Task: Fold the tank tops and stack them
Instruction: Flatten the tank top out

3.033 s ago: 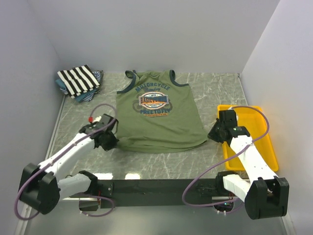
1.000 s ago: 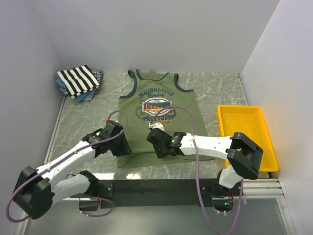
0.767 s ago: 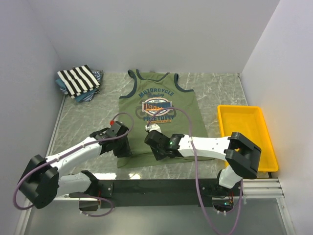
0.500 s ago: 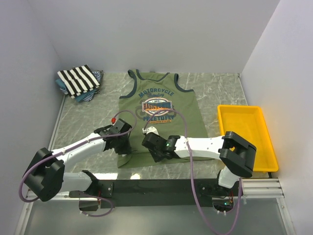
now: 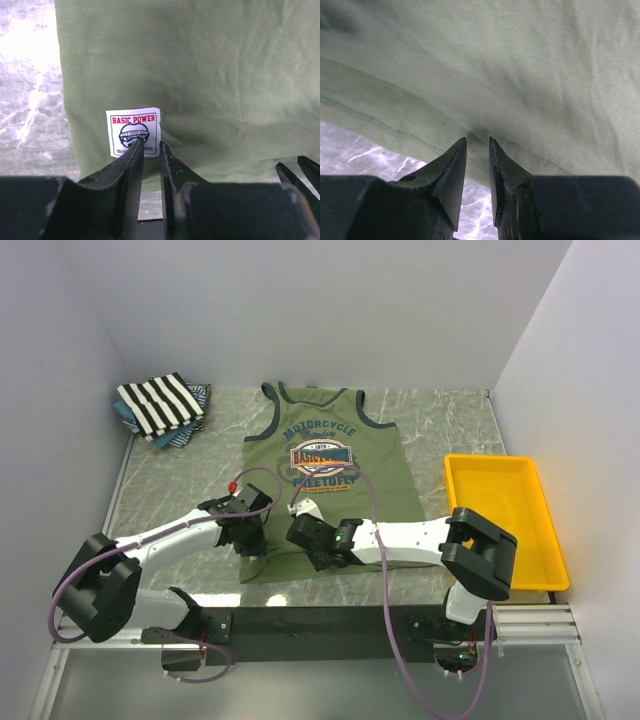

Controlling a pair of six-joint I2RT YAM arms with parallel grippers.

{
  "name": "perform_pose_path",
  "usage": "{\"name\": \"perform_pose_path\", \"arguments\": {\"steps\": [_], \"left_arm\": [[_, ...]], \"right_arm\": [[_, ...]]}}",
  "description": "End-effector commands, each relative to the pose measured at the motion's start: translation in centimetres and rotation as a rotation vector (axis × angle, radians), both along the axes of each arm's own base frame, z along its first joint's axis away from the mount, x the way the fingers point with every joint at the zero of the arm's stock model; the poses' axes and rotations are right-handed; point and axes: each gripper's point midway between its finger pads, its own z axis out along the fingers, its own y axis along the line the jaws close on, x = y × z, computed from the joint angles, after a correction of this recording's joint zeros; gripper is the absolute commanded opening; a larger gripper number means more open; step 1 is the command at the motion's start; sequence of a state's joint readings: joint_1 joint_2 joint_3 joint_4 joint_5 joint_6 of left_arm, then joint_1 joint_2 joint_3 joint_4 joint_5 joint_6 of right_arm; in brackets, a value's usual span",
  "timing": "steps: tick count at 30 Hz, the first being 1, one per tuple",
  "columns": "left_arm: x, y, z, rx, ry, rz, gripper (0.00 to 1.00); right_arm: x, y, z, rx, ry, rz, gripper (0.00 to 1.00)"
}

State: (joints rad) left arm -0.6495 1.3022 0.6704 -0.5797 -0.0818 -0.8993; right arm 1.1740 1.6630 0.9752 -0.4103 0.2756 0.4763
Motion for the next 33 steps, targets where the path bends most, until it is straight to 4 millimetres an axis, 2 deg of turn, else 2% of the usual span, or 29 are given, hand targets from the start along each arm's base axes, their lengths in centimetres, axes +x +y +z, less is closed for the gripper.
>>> {"name": "perform_pose_path", "arguments": {"steps": [1,13,18,22,24,27,30,31,33], "left_arm": [[1.7,-0.6,1.2,-0.002,-0.062,0.000,0.25],[1.3,-0.9,0.8,-0.013,-0.042,-0.010,0.24],[2.3,-1.1,4.2,-0.064,-0.145,-0.006,0.31],[3.0,-1.9,8.3,-0.156,-0.258,-0.024,0.40],[2.8,-2.7,9.4,-0.206,-0.275,-0.047,0.42],[2.3,-3.9,10.4,-0.282,-0.294,-0.071,0.42],[1.0,-5.2,10.2,-0.347,-0.283,-0.098,0.40],[0.4,-5.3,9.5,-0.356,-0.260,-0.098,0.39],[-0.4,-6.2,9.3,-0.380,-0.254,-0.119,0.37]], "right_arm": [[1.3,1.2,1.1,0.017,-0.068,-0.011,0.32],[1.7,1.0,-0.2,0.035,-0.082,-0.055,0.35],[1.4,1.1,-0.5,0.053,-0.063,-0.062,0.33],[1.4,1.1,-0.8,0.066,-0.048,-0.073,0.31],[1.3,1.0,-1.0,0.066,-0.042,-0.076,0.31],[1.3,0.9,-1.2,0.062,-0.043,-0.084,0.31],[1.3,0.9,-1.2,0.067,-0.040,-0.088,0.30],[1.3,0.9,-1.2,0.069,-0.039,-0.090,0.28],[1.4,0.9,-1.3,0.071,-0.037,-0.097,0.25]]}}
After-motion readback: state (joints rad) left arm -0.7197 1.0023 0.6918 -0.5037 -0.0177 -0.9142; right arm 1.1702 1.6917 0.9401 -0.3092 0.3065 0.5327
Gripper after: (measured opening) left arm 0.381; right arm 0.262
